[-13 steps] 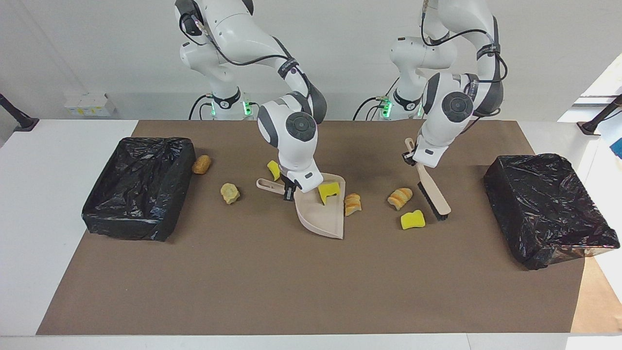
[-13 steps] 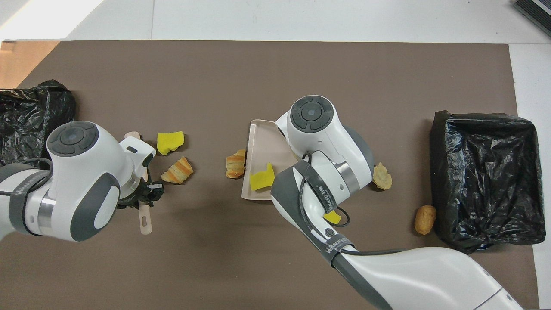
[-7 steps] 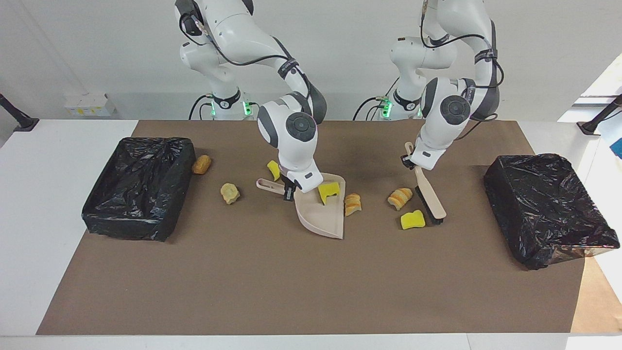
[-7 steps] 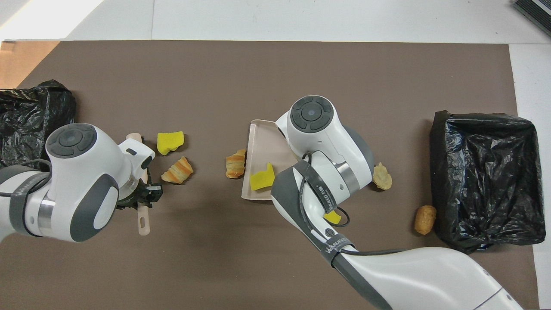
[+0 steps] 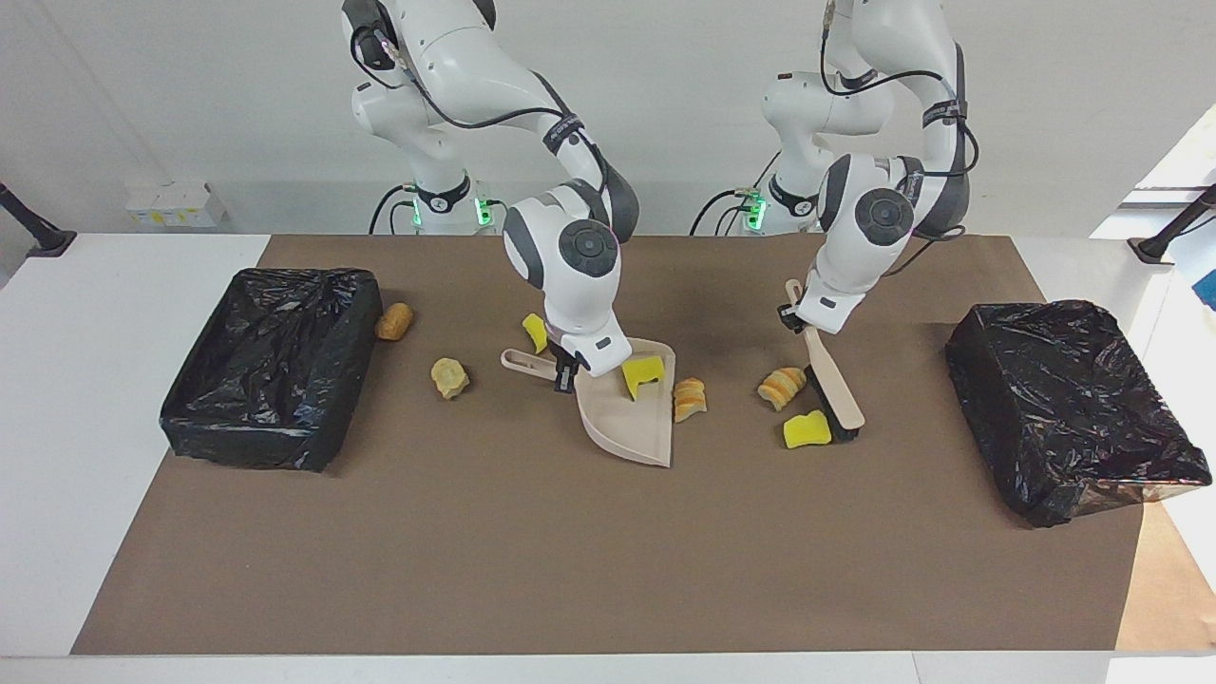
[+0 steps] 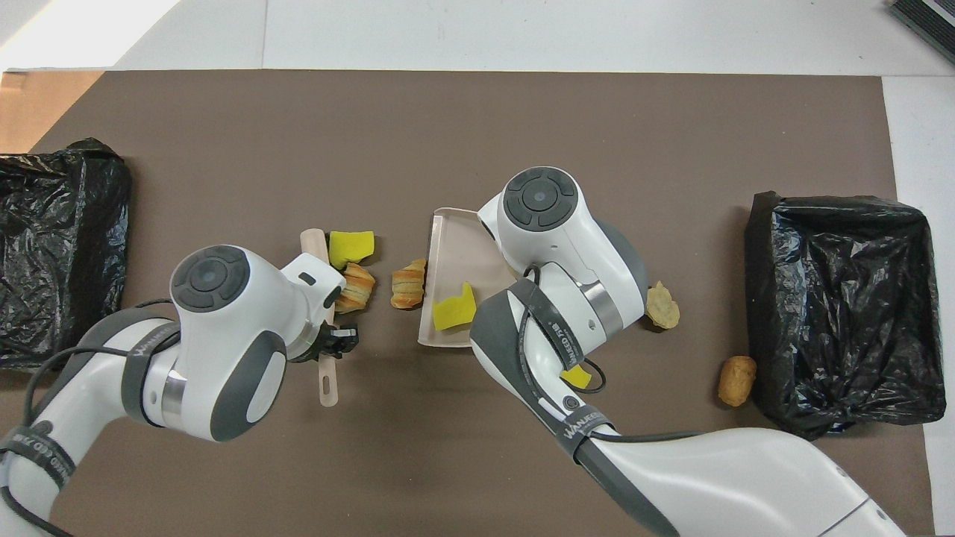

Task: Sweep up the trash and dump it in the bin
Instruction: 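Sweep the gathered pieces into the dustpan with the left gripper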

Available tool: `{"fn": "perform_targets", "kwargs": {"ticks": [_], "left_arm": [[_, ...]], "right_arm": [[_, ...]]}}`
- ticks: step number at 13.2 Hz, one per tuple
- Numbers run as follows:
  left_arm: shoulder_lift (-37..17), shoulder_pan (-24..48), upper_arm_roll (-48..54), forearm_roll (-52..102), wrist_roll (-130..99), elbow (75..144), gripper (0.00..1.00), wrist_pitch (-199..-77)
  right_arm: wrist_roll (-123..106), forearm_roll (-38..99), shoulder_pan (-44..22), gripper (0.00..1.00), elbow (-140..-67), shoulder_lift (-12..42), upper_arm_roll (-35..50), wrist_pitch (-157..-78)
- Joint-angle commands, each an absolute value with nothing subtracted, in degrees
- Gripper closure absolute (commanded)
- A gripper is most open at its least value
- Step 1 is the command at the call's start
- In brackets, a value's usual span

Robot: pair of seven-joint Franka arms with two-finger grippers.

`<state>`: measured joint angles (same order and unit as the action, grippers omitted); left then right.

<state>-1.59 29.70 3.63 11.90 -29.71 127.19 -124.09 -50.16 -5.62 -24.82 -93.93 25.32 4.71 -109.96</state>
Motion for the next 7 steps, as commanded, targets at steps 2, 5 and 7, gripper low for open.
{"fn": "perform_targets", "kwargs": {"ticks": [2, 5, 7], "left_arm": [[-1.05, 36.72, 2.81, 14.14, -34.35, 125.96, 1.0, -126.38], [-2.1, 37.97, 2.9, 14.33, -37.17, 123.31, 1.0, -125.86], [-1.06, 37.97, 3.16, 14.33, -38.05, 122.7, 1.0, -124.64]], "right_arm": [[-50.27, -5.54, -24.61, 1.0, -95.89, 24.17, 5.1, -111.27], [-50.27, -5.54, -24.61, 1.0, -95.98, 24.17, 5.1, -111.27], [-50.19, -5.54, -24.61, 1.0, -96.41, 24.0, 5.1, -111.62]]}}
